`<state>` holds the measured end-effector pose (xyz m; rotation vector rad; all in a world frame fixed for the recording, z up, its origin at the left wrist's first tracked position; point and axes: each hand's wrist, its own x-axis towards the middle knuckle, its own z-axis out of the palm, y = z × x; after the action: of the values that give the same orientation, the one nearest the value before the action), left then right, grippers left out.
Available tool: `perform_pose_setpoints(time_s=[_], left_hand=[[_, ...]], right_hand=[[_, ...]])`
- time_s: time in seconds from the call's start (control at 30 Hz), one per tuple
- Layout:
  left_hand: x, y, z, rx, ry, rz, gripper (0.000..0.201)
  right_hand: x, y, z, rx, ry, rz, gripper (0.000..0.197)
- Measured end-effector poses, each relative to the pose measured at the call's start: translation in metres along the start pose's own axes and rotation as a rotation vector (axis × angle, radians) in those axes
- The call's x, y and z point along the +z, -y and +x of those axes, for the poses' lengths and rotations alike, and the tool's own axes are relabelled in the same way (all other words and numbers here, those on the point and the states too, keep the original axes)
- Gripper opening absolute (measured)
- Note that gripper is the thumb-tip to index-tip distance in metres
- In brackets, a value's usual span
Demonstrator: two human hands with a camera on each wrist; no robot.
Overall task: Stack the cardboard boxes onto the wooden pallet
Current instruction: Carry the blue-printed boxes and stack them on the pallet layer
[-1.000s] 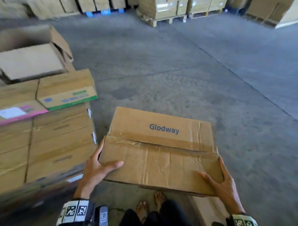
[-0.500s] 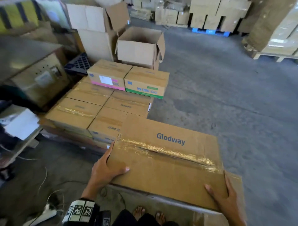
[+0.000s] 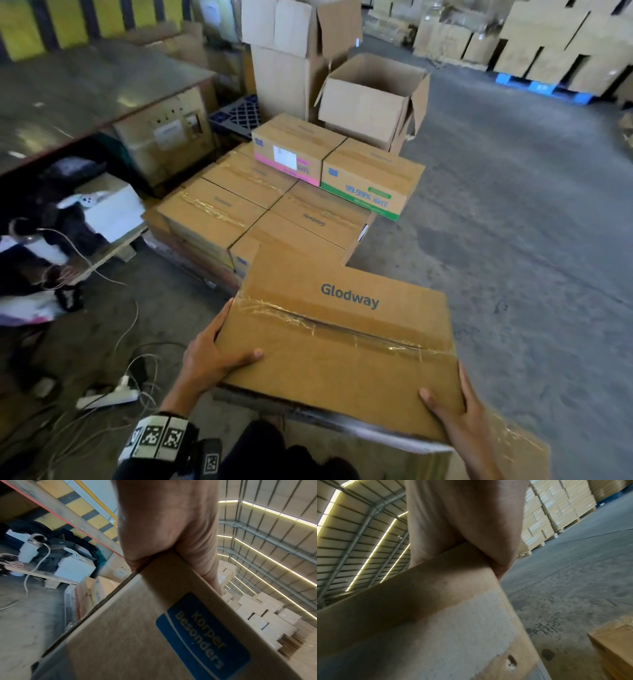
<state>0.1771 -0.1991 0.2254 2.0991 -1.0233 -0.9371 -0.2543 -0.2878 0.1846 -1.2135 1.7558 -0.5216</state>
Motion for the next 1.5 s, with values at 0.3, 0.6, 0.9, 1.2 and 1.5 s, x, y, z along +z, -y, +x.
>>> perform_pose_setpoints(time_s=[0.3, 0.6, 0.9, 1.2, 1.5], left_hand=[[-0.058, 0.023, 0.109, -0.106, -0.024, 0.048, 0.133], [-0.136, 0.051, 0.367, -0.094, 0.125, 0.029, 0.137], [-0.264, 0.037, 0.576, -0.166, 0.272, 0.109, 0.142], [-0.307, 0.052, 0.753, -0.196, 0.344, 0.104, 0.135], [-0.289, 0.047, 0.903, -0.086, 0.336, 0.107, 0.115]], right_hand=[[0.084, 0.099, 0.073, -0.065, 0.060, 0.005, 0.115], [0.240, 0.205, 0.204, 0.015, -0.036, -0.014, 0.115], [0.390, 0.353, 0.281, 0.132, -0.009, -0.135, 0.112], [0.493, 0.430, 0.371, 0.219, -0.041, -0.118, 0.118], [0.560, 0.459, 0.480, 0.115, -0.168, -0.083, 0.122]])
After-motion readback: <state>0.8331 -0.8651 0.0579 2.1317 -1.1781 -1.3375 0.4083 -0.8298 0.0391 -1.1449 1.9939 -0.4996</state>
